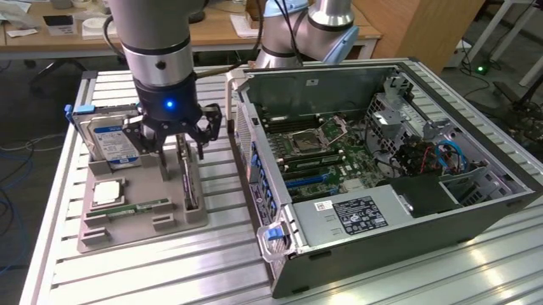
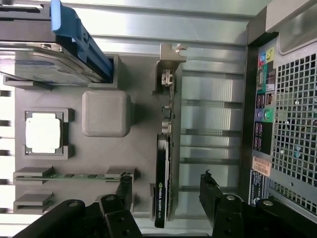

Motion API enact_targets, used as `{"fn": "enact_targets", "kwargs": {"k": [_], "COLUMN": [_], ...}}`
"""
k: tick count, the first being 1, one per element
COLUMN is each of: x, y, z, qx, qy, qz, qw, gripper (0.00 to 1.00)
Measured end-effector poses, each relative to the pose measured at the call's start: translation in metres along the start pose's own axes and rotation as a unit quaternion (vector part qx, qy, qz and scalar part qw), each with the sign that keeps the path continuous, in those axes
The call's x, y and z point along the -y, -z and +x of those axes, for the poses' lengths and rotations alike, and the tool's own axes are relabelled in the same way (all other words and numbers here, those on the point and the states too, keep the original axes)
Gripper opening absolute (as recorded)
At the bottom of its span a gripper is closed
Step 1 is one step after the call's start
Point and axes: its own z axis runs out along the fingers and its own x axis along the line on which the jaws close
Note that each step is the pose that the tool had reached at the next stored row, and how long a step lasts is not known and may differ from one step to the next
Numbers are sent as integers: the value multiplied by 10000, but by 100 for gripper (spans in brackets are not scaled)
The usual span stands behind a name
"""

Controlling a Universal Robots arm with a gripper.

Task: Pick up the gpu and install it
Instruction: 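Pick up the gpu and move the gpu toward the slot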

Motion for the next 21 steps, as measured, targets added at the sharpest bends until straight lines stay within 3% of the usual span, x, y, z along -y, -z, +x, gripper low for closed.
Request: {"fn": "enact_targets", "kwargs": {"k": [6, 15, 21], "x": [-8, -102, -96], "y": [-110, -278, -385], "z": [-17, -14, 7], "qx": [0, 1, 0], "qy": [-20, -22, -22], "qz": [1, 0, 1], "qw": [10000, 10000, 10000], "gripper": [66, 66, 66]}}
